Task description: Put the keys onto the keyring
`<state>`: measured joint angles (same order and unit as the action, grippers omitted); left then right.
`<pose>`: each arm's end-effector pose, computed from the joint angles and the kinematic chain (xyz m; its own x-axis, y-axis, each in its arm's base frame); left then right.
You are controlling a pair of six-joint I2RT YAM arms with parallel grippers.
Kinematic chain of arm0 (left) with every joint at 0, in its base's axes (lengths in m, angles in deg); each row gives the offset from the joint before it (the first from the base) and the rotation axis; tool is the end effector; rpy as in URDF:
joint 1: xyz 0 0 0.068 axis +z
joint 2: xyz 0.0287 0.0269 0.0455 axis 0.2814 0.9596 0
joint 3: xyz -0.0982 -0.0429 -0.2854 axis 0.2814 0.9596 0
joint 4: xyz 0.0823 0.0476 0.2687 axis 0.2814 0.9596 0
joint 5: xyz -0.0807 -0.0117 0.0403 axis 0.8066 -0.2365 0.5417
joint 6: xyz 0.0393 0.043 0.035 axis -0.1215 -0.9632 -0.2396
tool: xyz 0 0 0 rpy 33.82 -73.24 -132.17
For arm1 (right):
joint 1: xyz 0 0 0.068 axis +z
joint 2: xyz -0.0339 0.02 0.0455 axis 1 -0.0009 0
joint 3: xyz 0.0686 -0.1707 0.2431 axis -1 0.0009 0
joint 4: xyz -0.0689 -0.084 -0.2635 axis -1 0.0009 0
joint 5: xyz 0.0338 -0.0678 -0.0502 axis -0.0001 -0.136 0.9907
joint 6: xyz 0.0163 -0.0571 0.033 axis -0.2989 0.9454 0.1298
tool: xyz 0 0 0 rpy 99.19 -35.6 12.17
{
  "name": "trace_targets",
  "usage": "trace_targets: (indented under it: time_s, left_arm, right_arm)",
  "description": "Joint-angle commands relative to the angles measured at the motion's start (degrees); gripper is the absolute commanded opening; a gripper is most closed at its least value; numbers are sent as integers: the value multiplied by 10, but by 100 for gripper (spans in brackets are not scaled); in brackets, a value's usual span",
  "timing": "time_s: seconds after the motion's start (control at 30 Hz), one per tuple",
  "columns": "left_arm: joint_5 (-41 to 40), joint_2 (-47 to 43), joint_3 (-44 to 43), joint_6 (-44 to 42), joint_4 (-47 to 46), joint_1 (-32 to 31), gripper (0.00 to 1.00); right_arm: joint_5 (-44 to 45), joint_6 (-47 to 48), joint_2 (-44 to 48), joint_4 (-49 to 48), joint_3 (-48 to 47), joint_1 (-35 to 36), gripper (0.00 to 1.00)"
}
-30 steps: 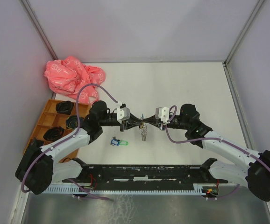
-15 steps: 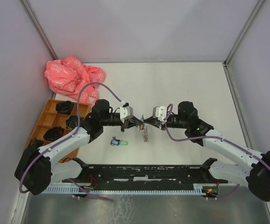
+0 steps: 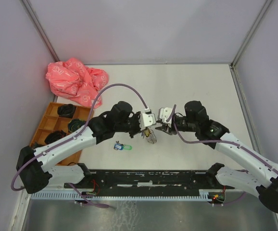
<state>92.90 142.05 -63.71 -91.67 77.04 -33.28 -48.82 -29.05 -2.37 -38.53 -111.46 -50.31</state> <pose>0.1749 -0.2338 0.3116 0.0823 0.5429 -0.8358 0.9619 0.1762 0.2092 0.1710 0.1787 0.3201 0.1335 -0.3988 -0.9072 -0.9547 0.1939 -0.2257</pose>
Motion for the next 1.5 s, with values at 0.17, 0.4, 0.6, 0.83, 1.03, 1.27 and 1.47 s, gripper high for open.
trace_targets:
  time_s: [0.17, 0.4, 0.6, 0.83, 1.03, 1.27, 1.47]
  left_arm:
    - [-82, 19, -124, -38, 148, -42, 3]
    - [-78, 14, -137, -45, 165, -44, 3]
    - [-69, 16, -139, -47, 163, -44, 3]
    - [-68, 17, -133, -47, 154, -44, 3]
    - [-67, 2, -117, -48, 135, -44, 3]
    - [-62, -8, -99, -47, 117, -44, 3]
    - [-63, -12, -94, -46, 110, -44, 3]
  right_arm:
    - [-54, 26, -13, -66, 16, -1, 43]
    - [-160, 21, -52, -157, 45, -23, 40]
    - [-209, 5, -91, -233, 58, -29, 39]
    - [-233, 18, -120, -237, 53, -28, 37]
    - [-246, 27, -132, -238, 56, -34, 36]
    - [-265, 0, -153, -285, 66, -40, 32]
    - [-268, 6, -161, -281, 69, -43, 31]
